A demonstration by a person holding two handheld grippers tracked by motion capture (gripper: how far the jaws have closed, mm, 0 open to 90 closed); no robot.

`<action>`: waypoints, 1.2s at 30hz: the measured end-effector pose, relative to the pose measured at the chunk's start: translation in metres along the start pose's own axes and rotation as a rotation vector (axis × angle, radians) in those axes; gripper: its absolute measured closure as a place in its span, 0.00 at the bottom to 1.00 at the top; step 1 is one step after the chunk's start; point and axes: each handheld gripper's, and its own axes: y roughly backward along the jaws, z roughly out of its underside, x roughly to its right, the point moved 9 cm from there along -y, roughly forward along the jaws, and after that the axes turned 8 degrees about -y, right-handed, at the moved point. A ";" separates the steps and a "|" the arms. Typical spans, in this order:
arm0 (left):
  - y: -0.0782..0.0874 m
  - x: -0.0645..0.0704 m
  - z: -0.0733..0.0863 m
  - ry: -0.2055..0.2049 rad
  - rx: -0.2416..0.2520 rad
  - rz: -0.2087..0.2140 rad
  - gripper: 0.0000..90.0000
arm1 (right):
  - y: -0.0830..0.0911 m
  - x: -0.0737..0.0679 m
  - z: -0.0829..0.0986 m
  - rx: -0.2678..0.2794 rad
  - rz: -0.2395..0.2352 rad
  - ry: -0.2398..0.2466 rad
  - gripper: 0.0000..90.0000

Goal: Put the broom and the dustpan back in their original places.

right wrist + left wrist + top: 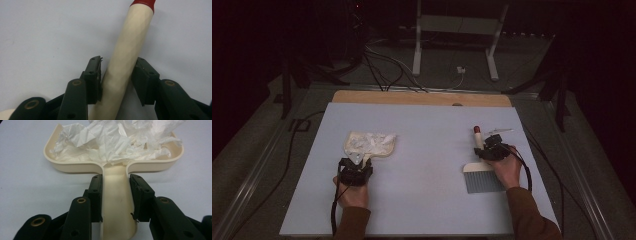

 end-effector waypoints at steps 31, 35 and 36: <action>0.000 0.006 0.003 0.018 0.030 0.081 0.50 | -0.001 0.003 -0.002 0.028 0.011 -0.093 0.33; 0.003 0.004 0.000 0.023 0.053 0.094 0.37 | 0.004 0.000 -0.007 0.062 -0.021 -0.118 0.20; 0.004 0.004 -0.002 0.028 0.060 0.098 0.34 | 0.005 -0.001 -0.008 0.067 -0.028 -0.122 0.18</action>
